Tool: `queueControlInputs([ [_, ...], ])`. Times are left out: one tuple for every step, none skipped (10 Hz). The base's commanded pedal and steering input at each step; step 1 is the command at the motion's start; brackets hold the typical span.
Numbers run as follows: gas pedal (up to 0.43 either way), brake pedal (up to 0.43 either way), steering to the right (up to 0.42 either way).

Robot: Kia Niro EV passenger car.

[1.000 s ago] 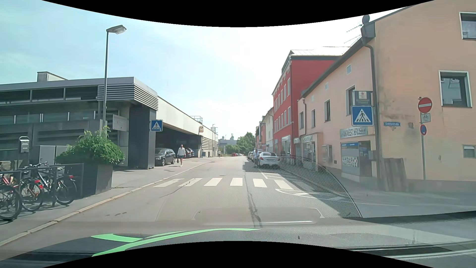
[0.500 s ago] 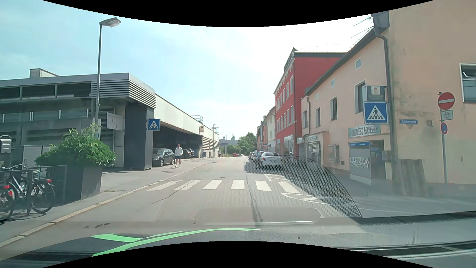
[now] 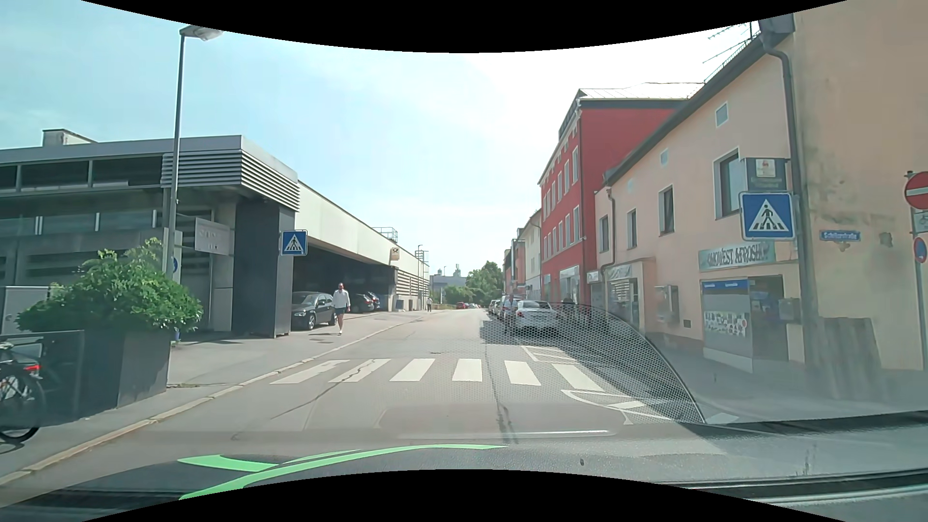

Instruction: Follow the waypoints while adhering to traffic rules and regulations

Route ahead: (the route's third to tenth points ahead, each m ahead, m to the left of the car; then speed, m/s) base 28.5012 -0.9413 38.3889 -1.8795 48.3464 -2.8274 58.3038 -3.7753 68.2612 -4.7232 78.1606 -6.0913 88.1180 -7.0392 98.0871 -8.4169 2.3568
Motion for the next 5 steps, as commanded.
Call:
queueControlInputs([
  [0.461, 0.000, -0.036],
  [0.461, 0.000, -0.036],
  [0.461, 0.000, -0.036],
  [0.461, 0.000, -0.036],
  [0.449, 0.000, -0.036],
])
